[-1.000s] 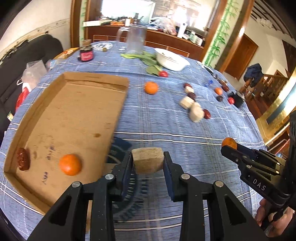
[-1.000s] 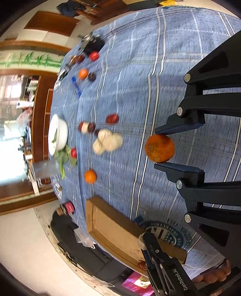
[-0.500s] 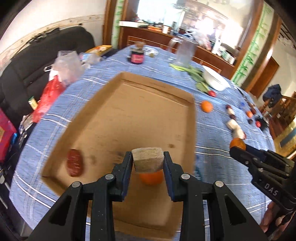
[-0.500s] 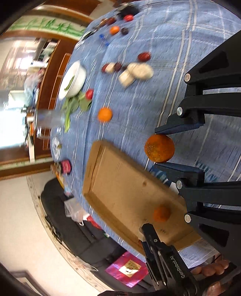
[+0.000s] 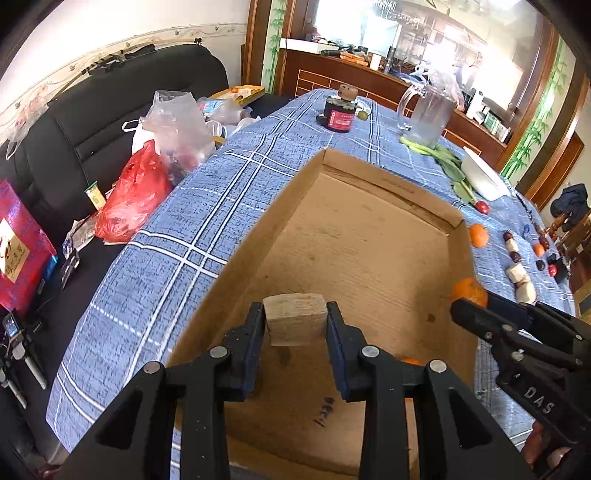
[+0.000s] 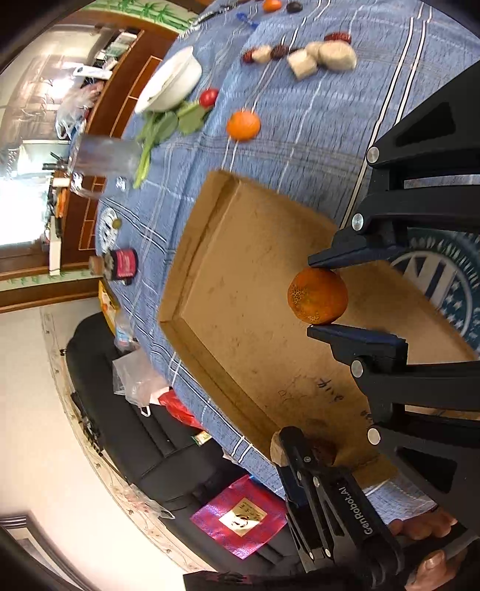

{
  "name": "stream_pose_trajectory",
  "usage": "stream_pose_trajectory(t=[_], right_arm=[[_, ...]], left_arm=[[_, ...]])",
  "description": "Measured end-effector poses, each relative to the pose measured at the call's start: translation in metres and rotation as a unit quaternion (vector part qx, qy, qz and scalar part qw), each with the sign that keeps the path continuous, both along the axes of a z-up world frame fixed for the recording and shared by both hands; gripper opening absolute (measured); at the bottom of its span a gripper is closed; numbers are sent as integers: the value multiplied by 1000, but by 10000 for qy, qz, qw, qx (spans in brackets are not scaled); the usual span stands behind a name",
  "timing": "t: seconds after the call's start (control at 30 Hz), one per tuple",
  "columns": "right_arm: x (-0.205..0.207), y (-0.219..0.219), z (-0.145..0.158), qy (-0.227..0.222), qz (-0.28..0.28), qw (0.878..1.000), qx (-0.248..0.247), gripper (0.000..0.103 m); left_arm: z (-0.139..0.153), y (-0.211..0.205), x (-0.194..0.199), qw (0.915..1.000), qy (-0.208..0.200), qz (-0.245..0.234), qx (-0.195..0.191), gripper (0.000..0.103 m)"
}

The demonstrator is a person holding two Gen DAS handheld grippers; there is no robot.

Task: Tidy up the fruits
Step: 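Carry the cube and orange into the tray and open both grippers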

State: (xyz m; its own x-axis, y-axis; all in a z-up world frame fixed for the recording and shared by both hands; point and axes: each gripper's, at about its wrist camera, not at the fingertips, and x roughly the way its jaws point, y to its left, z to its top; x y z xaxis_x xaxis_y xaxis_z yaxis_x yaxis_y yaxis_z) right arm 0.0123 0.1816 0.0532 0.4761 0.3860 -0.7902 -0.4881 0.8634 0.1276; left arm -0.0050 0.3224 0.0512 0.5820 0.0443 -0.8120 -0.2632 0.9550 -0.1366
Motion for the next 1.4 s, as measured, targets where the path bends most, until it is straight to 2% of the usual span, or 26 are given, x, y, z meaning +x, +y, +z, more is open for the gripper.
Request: stream_pose_trajectory(t=[0.3,0.7,0.87,0.97,1.13,1.27,1.4], right_arm=[[21,19,-23,278,-64,9994,-170,34],[29,26,-35,407,-102,9986,-322,34],[30,25,-36,466,-135,9982,-358,38],[28,26,-34,441,-160,9980,-412,38],[22,20,-25,405,-274,9982,-357,38],[10,11,-12,248,-377,9984,-345,38],[-3,-6,-2,123,-517,9982,-284,48]], left_arm=[[-15,0,23,9995,187,-182,170,32],[-32,1,39,9986,383,-267,245,32],[-33,2,40,9986,400,-279,220,34],[-33,3,39,9987,388,-286,169,36],[-27,4,32,9993,262,-175,191,49],[-21,2,25,9997,145,-64,172,54],[-13,-4,17,9998,23,74,178,58]])
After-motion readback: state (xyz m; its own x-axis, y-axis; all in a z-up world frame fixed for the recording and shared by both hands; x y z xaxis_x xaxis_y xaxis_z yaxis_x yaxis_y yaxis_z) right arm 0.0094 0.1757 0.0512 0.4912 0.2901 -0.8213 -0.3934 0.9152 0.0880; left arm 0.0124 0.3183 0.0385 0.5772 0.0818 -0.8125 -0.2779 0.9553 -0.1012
